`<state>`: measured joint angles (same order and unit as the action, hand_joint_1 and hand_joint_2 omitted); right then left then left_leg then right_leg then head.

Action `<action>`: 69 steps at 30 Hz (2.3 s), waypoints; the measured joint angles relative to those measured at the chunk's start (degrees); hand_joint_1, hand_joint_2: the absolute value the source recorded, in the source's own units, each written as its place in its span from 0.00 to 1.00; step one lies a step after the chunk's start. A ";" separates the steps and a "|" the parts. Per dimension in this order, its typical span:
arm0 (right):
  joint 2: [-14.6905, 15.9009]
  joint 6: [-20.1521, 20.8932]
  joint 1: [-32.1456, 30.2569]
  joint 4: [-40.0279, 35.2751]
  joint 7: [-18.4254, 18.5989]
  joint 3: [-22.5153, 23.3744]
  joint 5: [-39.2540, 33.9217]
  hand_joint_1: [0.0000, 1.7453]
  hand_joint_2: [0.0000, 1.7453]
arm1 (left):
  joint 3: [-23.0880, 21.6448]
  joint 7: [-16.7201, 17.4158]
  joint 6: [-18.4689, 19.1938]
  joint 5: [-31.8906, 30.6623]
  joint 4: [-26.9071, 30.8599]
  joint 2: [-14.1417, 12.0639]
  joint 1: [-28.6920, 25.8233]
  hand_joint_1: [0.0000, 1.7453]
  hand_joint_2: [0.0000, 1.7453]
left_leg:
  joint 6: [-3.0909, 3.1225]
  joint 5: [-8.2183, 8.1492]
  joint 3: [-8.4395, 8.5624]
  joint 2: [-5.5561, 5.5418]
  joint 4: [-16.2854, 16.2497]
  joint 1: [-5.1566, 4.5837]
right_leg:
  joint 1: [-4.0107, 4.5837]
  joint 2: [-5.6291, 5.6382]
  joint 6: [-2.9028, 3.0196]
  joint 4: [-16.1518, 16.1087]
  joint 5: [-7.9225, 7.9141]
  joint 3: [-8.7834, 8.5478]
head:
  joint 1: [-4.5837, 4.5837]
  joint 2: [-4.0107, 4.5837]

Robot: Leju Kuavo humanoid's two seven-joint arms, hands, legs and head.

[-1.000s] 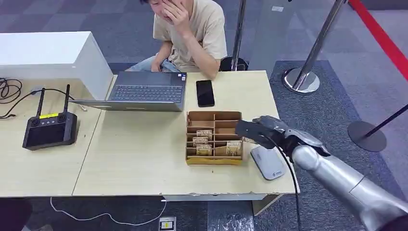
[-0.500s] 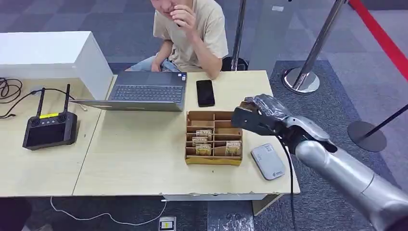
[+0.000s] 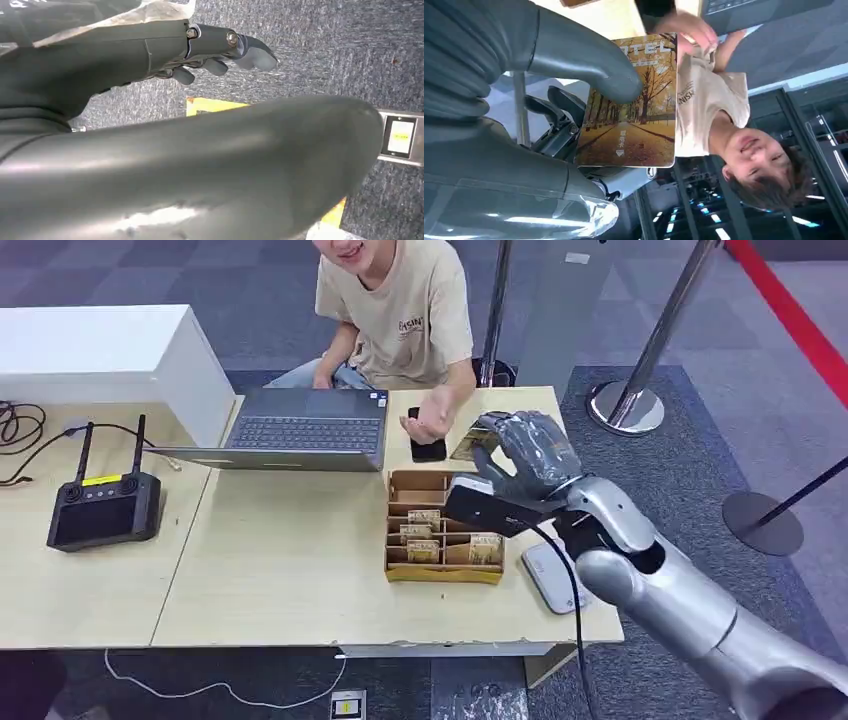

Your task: Pass the card to the sensor for recognition and then transmit it.

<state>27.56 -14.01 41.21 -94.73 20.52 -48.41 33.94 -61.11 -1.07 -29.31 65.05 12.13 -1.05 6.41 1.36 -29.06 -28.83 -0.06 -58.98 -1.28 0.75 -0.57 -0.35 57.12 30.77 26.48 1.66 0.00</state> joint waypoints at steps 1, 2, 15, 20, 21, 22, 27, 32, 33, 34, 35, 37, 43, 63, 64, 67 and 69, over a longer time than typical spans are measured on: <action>-0.20 -0.35 -0.07 0.02 -0.44 0.15 0.48 1.00 1.00 | 0.00 0.11 0.00 0.00 0.00 0.00 -0.01 0.00 0.00 | 0.00 0.00 0.00 -0.01 0.00 0.00 | 0.00 0.00 0.00 0.00 0.00 0.00 | 0.00 0.00; -0.50 -1.29 -0.24 0.02 -1.21 0.37 1.45 1.00 1.00 | 0.00 0.24 0.04 -0.15 0.00 0.00 -0.01 0.00 0.00 | 0.00 0.00 -0.02 -0.01 0.00 0.00 | 0.00 0.00 0.00 0.00 0.00 0.00 | 0.00 0.00; -6.34 -12.59 0.68 11.53 -6.73 1.92 28.02 1.00 1.00 | -1.68 1.25 2.25 -4.98 0.02 0.00 0.18 0.00 0.00 | -0.01 0.01 -0.04 -0.02 0.00 0.00 | 0.01 -0.01 0.00 0.02 0.00 0.01 | 0.00 0.00; -7.89 -13.66 2.07 19.23 -7.24 1.71 31.32 1.00 1.00 | -2.93 1.14 2.86 -6.03 0.00 -0.04 0.28 0.00 0.00 | -0.01 0.01 -0.05 -0.03 0.00 0.00 | 0.00 -0.01 0.00 0.01 0.00 0.01 | 0.00 0.00; -8.20 -13.53 2.12 20.52 -7.28 1.68 31.67 1.00 1.00 | -3.06 1.07 2.91 -6.21 0.00 -0.04 0.29 0.00 0.00 | -0.01 0.01 -0.06 -0.03 0.00 0.00 | 0.00 -0.01 0.00 0.01 0.00 0.02 | -0.02 0.00; -8.44 -13.42 2.16 21.80 -7.32 1.66 31.91 1.00 1.00 | -3.28 1.07 2.91 -6.30 0.00 -0.04 0.31 0.00 0.00 | -0.01 0.01 -0.07 -0.03 0.00 0.00 | 0.00 -0.01 0.00 0.01 0.00 0.03 | 0.00 0.00; -9.23 -12.63 2.37 26.58 -7.30 1.64 32.46 1.00 1.00 | -4.24 1.07 3.02 -6.71 0.00 -0.09 0.39 0.00 0.00 | -0.01 0.00 -0.08 -0.03 0.00 0.00 | 0.00 -0.01 0.00 0.01 0.00 0.05 | -0.02 0.00; -9.66 -12.00 2.72 30.18 -7.30 1.49 33.00 1.00 1.00 | -4.52 0.83 3.06 -6.82 0.00 -0.13 0.43 0.00 0.00 | -0.01 0.00 -0.07 -0.02 0.00 0.00 | 0.00 -0.01 0.00 0.01 0.00 0.06 | 0.00 0.00; -9.75 -11.67 2.77 30.79 -7.15 1.36 33.25 1.00 1.00 | -4.68 0.83 3.06 -6.84 0.00 -0.13 0.43 0.00 0.00 | -0.01 0.01 -0.07 -0.02 0.00 0.00 | 0.00 -0.01 0.00 0.01 0.00 0.06 | -0.02 0.00; -9.84 -11.34 2.80 31.32 -6.91 1.20 33.33 1.00 1.00 | -4.85 0.85 3.06 -6.86 0.00 -0.13 0.43 0.00 0.00 | -0.01 0.01 -0.06 -0.02 0.00 0.00 | 0.00 -0.01 0.00 0.01 0.00 0.06 | -0.02 0.00; -9.88 -11.06 2.79 31.82 -6.67 1.14 33.33 1.00 1.00 | -4.94 0.96 3.06 -6.86 0.00 -0.13 0.43 0.00 0.00 | -0.01 0.01 -0.07 -0.02 0.00 0.00 | 0.00 -0.01 0.00 0.01 0.00 0.06 | 0.00 0.00; -9.92 -10.47 2.83 32.68 -6.32 1.09 33.31 1.00 1.00 | -5.20 1.20 3.06 -6.86 0.00 -0.15 0.43 0.00 0.00 | -0.01 0.01 -0.06 -0.02 0.00 0.00 | 0.00 -0.01 0.00 0.01 0.00 0.06 | 0.00 0.00; -9.92 -10.08 2.95 34.60 -5.51 1.07 33.00 1.00 1.00 | -5.57 1.29 3.06 -6.86 0.00 -0.15 0.42 0.00 0.00 | -0.01 0.01 -0.07 -0.02 0.00 0.00 | 0.00 -0.01 0.00 0.01 0.00 0.06 | 0.00 0.00; -9.84 -11.62 2.96 36.44 -4.20 0.76 32.07 0.00 0.00 | -5.81 1.27 3.04 -7.02 0.00 -0.22 0.42 0.00 0.00 | -0.01 0.01 -0.04 -0.01 -0.01 0.00 | 0.00 0.00 0.00 0.01 0.00 0.07 | -0.02 0.00; -9.79 -12.33 2.80 36.30 -3.78 0.87 31.76 0.00 0.00 | -5.81 1.27 2.97 -7.02 0.00 -0.22 0.42 0.00 0.00 | -0.01 0.01 -0.03 -0.01 -0.01 0.01 | 0.00 0.00 0.00 0.01 0.00 0.07 | -0.02 0.00; -9.46 -14.65 1.74 34.31 -2.56 2.03 30.34 0.00 0.00 | -5.81 1.29 2.86 -6.99 0.00 -0.22 0.40 0.00 0.00 | -0.01 0.01 -0.04 -0.01 -0.02 0.00 | 0.00 0.00 0.00 0.01 0.00 0.07 | -0.02 0.00; -9.14 -16.19 0.83 32.07 -1.90 3.14 29.97 0.00 0.00 | -5.81 1.36 2.84 -6.93 0.00 -0.22 0.40 0.00 0.00 | -0.01 0.01 -0.04 -0.01 -0.02 0.00 | 0.00 0.00 0.00 0.01 0.00 0.07 | -0.02 0.00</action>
<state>18.42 -30.20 42.04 -62.66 18.62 -45.27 63.91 -66.93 0.28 -26.47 58.12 12.13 -1.27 6.81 1.36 -29.06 -28.87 -0.07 -58.99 -1.28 0.75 -0.57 -0.35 57.13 30.77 26.55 1.64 0.00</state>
